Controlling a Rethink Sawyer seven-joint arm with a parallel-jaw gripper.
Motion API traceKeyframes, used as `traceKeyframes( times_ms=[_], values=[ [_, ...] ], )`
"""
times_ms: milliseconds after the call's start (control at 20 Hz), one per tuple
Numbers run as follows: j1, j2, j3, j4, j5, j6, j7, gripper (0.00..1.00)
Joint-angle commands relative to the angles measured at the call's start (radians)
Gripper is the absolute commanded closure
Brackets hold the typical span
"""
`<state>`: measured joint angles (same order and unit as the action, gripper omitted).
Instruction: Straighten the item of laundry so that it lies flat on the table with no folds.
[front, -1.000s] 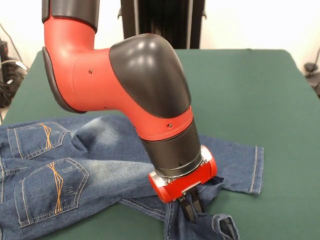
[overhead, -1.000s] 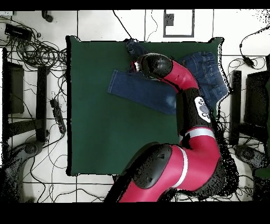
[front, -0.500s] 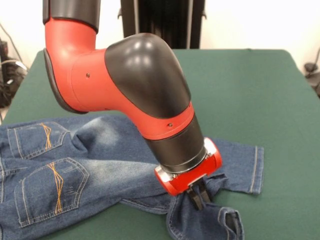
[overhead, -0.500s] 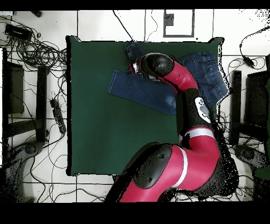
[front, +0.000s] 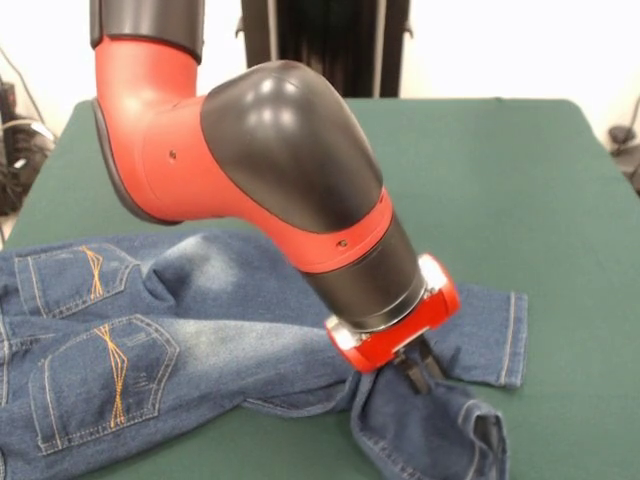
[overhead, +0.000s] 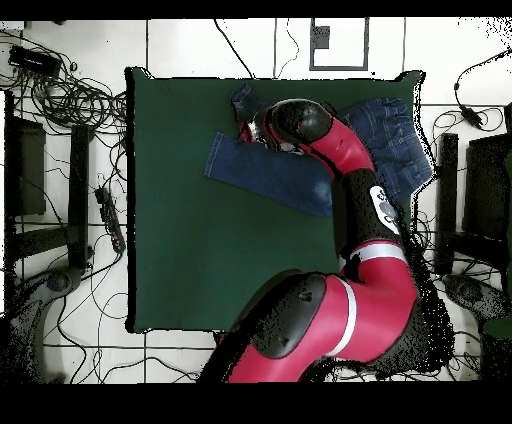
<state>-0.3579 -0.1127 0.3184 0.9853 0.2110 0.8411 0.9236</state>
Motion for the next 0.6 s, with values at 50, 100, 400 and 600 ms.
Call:
traceKeyframes(
  times_ms=[50, 100, 400, 600],
  values=[
    [0.045, -0.008, 0.075, 0.216, 0.108, 0.169, 0.321, 1.0],
    [0.05, -0.01, 0.071, 0.221, 0.116, 0.166, 0.324, 1.0],
    [0.078, 0.037, 0.032, 0.137, 0.154, 0.201, 0.367, 1.0],
    [0.097, 0.066, 0.009, 0.027, 0.167, 0.267, 0.405, 1.0]
  ],
)
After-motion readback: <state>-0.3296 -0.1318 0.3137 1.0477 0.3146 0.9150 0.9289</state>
